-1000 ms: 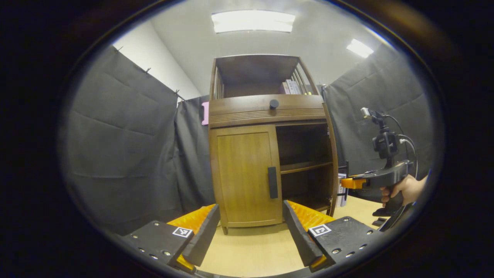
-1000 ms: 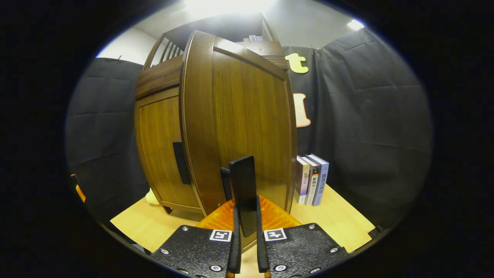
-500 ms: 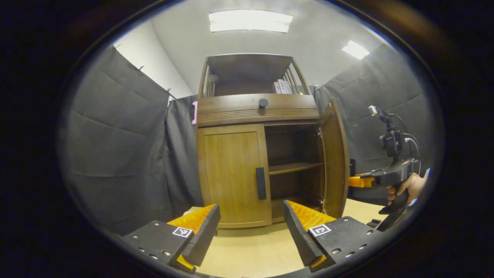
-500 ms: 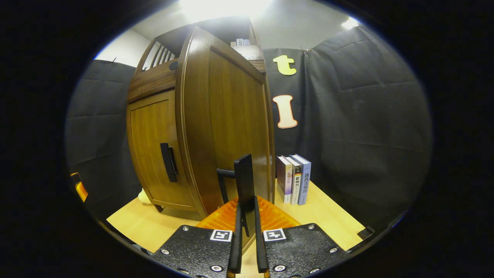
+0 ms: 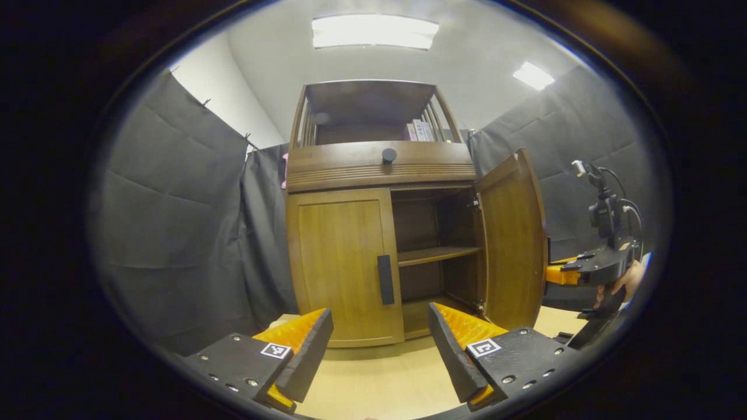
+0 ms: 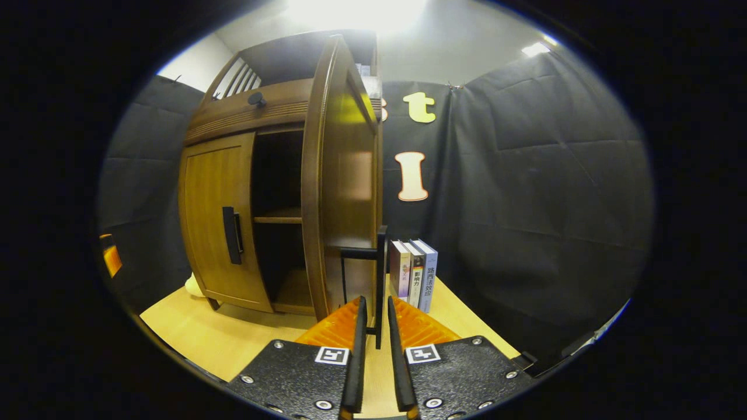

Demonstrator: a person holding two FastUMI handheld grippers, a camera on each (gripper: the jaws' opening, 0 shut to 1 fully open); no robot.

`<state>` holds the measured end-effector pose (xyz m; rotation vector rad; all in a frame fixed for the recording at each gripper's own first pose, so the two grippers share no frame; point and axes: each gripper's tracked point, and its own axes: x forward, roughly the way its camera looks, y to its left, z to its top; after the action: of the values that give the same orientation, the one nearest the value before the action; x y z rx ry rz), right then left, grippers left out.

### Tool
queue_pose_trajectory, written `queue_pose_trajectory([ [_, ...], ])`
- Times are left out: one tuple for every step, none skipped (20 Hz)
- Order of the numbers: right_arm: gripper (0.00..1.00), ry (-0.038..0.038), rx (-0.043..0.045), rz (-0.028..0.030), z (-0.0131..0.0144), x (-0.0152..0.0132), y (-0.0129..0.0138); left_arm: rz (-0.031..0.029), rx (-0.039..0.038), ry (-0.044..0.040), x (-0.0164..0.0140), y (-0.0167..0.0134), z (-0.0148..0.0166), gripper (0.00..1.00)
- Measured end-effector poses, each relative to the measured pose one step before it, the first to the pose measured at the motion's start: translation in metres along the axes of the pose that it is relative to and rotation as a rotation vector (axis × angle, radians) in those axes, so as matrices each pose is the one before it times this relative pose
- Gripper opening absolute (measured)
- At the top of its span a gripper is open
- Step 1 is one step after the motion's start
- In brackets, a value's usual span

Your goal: Open the right door of the double-door shoe cabinet with the right hand, and open the left door with the left hand.

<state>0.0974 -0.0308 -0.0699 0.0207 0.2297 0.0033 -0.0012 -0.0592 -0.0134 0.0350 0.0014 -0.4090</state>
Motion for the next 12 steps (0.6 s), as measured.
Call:
queue_pose_trajectory([
  [0.23,0.00479,0.00892,-0.01247,-0.00241,-0.00091,-0.00633,-0.00643,-0.00073,0.00084,0.00053,-0.00115,-0.0004,0.86],
  [0.25,-0.00097,0.00189,-0.01741,-0.00152,-0.00265,-0.00659,-0.00799,-0.00086,-0.00022,-0.00061,-0.00088,0.00021,0.93],
  [0.28,-0.00442,-0.00156,-0.01858,0.00082,-0.00275,-0.0073,-0.00514,0.0009,-0.00002,0.00087,-0.00075,-0.00007,0.93],
  [0.33,-0.00426,-0.00258,-0.01404,-0.00036,-0.00319,-0.00577,-0.00575,0.00036,0.00184,-0.00026,-0.00042,-0.00015,0.86],
  [0.38,-0.00155,-0.00017,-0.01384,0.00443,0.00123,-0.00426,-0.00511,-0.00271,0.00172,0.00101,-0.0012,-0.0002,0.86],
  [0.41,0.00134,0.0043,-0.0153,-0.00002,-0.00418,-0.00571,-0.00289,-0.00651,0.00233,0.0005,-0.00032,0.00008,0.86],
  [0.49,-0.00345,0.00588,-0.01786,0.00022,-0.00441,-0.0072,-0.0015,-0.00899,0.00394,0.00044,0.00017,-0.0006,0.86],
  [0.53,-0.00624,0.00426,-0.02196,0.00104,-0.00533,-0.00764,-0.00119,-0.0096,0.00472,0.00003,0.00001,-0.00157,0.86],
  [0.6,-0.00897,0.01052,-0.00464,0.00291,-0.00575,-0.00497,0.00033,-0.00771,0.00555,0.0008,0.0005,-0.00043,0.86],
  [0.67,-0.0081,0.01835,0.01634,0.00324,-0.00577,0.00264,0.00216,-0.00528,0.00674,0.00024,-0.00017,-0.00083,0.86],
  [0.78,-0.0098,0.00801,0.00795,0.00301,-0.00562,0.00219,0.00213,-0.00175,0.00272,0.0017,0.00012,-0.00021,0.86],
  [0.89,-0.00985,-0.00718,-0.00026,0.00125,-0.00499,0.00065,0.00566,0.00087,0.00181,-0.00069,0.00071,-0.00039,0.86],
])
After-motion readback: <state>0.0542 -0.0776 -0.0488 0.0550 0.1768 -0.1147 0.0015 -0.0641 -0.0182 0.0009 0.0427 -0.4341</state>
